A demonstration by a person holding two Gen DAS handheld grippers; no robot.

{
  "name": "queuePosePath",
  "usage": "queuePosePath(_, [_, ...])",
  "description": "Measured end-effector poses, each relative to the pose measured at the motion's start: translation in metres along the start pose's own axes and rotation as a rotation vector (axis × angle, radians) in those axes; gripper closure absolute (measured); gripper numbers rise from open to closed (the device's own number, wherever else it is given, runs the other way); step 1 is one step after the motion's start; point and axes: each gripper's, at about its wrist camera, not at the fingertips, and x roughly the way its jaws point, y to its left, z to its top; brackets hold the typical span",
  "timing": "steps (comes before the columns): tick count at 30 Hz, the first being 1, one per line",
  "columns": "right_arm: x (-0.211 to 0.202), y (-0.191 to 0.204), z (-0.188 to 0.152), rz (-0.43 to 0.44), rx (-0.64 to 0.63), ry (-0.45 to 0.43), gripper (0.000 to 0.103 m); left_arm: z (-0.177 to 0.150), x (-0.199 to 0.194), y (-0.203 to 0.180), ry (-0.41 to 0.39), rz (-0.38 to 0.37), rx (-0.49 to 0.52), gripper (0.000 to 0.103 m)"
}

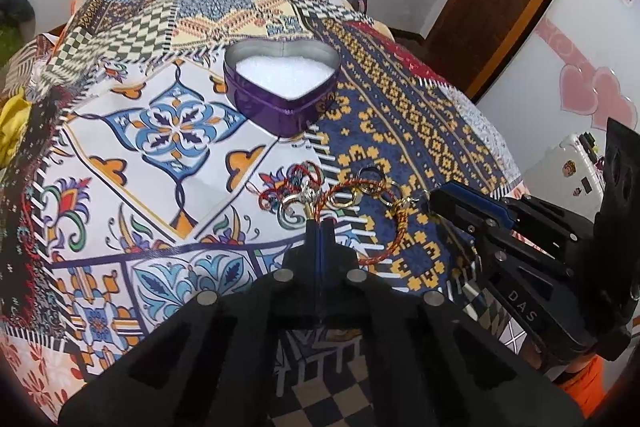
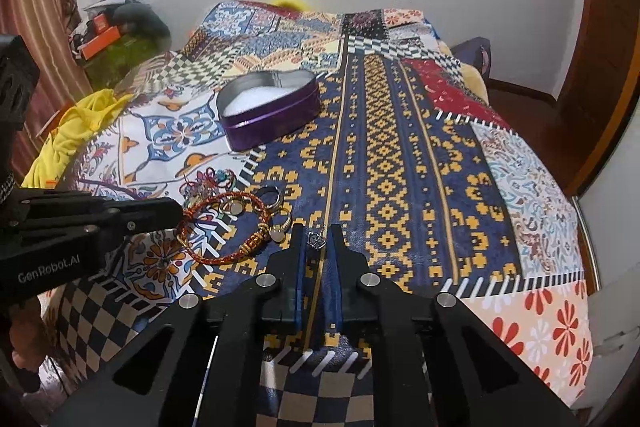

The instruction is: Organize jewelry

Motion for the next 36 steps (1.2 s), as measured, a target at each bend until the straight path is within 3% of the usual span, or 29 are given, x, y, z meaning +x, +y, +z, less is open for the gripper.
queuePosePath(6, [-0.014, 0.001, 0.006, -0.009, -0.002, -0.036, 0.094, 0.006, -0.017, -0.002, -0.051, 0.016, 0.017, 0.103])
queuePosePath(10, [-0.021, 0.003, 0.006, -0.011, -0.002, -0.056, 0.094, 0.009, -0.020, 0.003, -0.045, 0.010, 0.002, 0.102])
queuePosePath(12, [-0.023, 0.003, 0.006, -0.014, -0.003, -0.061, 0.094, 0.009, -0.018, 0.006, -0.030, 0.002, -0.021, 0.097])
queuePosePath(16, [-0.024, 0.003, 0.005, -0.020, -0.001, -0.065, 0.094, 0.008, -0.013, 0.001, -0.009, 0.011, -0.025, 0.075])
queuePosePath(22, [-0.026, 0.000, 0.004, -0.025, 0.009, -0.067, 0.094, 0.003, 0.008, -0.006, 0.053, 0.037, -0.002, 0.075])
queuePosePath(27, [-0.027, -0.004, 0.003, -0.031, 0.011, -0.071, 0.094, 0.000, 0.018, -0.008, 0.061, 0.062, 0.009, 0.095])
queuePosePath(32, [-0.028, -0.007, 0.004, -0.033, 0.015, -0.075, 0.094, 0.001, 0.000, -0.020, -0.016, 0.110, 0.096, 0.097])
queuePosePath(36, [-0.031, -0.006, 0.007, -0.030, 0.016, -0.085, 0.094, 0.011, -0.023, -0.023, -0.082, 0.099, 0.111, 0.097])
